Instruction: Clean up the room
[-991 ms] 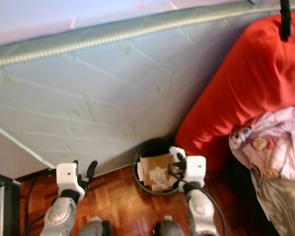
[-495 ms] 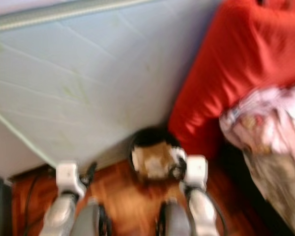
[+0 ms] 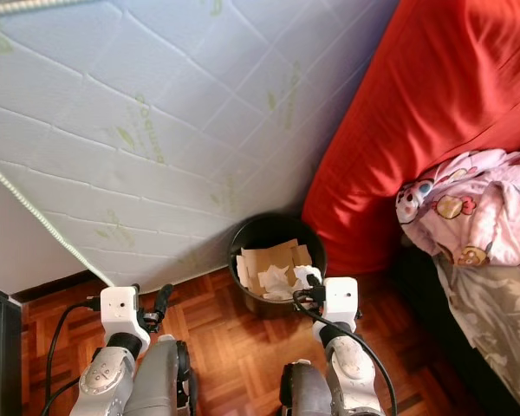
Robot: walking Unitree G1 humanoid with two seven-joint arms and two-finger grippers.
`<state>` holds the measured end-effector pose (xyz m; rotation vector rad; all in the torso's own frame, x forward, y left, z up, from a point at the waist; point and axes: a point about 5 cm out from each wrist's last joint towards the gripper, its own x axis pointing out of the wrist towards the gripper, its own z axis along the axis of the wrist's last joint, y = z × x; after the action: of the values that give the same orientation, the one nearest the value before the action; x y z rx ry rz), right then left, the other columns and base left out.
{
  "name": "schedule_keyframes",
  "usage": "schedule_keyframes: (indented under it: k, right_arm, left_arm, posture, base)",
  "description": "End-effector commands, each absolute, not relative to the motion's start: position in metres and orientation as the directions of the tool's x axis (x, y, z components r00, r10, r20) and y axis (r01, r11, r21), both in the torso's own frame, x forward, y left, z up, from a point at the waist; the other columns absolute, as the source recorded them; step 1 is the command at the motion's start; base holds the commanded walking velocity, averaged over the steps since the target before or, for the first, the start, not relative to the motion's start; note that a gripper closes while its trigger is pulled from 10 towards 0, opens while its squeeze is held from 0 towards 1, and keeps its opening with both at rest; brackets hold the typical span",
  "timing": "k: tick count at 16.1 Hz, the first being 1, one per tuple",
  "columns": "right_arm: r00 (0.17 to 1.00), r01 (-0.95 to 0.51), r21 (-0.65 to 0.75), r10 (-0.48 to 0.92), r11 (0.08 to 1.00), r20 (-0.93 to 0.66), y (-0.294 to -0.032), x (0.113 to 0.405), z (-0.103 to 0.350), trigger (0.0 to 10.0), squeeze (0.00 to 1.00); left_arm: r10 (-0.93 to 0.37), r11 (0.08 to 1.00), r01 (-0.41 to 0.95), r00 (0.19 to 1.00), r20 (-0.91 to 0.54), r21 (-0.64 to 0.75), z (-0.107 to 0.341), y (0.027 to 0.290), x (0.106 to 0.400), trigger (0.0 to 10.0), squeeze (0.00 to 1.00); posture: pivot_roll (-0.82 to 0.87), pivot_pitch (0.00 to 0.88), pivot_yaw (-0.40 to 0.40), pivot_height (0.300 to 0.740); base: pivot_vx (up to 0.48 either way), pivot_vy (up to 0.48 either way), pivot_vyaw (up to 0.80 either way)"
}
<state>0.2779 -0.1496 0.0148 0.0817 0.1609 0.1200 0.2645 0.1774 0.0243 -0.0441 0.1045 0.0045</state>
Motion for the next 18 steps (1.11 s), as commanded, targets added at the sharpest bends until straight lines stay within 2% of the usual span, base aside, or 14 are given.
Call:
schedule_keyframes:
  k: [1, 8, 18]
  right_arm:
    - [0.974, -0.109, 0.102, 0.127, 0.989, -0.186, -0.1493, 0.2746, 0.0091, 10.0, 0.0]
    - [0.967, -0.135, 0.102, 0.154, 0.986, -0.203, -0.1488, 0.2757, 0.0073, 10.0, 0.0]
    - [0.959, -0.15, 0.102, 0.17, 0.983, -0.226, -0.1491, 0.2779, 0.005, 10.0, 0.0]
  left_arm:
    - [0.004, 0.999, -0.01, 0.991, -0.131, -0.047, 0.0192, 0.1783, 0.2598, 10.0, 0.0]
    - [-0.009, 0.998, 0.002, 0.992, -0.125, -0.06, 0.0204, 0.1754, 0.2629, 10.0, 0.0]
    - [-0.007, 0.998, -0.002, 0.992, -0.127, -0.065, 0.0199, 0.1747, 0.2624, 10.0, 0.0]
  posture:
    - [-0.05, 0.239, -0.028, 0.634]
    - [-0.05, 0.254, -0.03, 0.634]
    - [-0.05, 0.261, -0.032, 0.634]
  base:
    - [0.0, 0.0, 0.0]
    - [0.0, 0.0, 0.0]
    - [0.272, 0.0, 0.0]
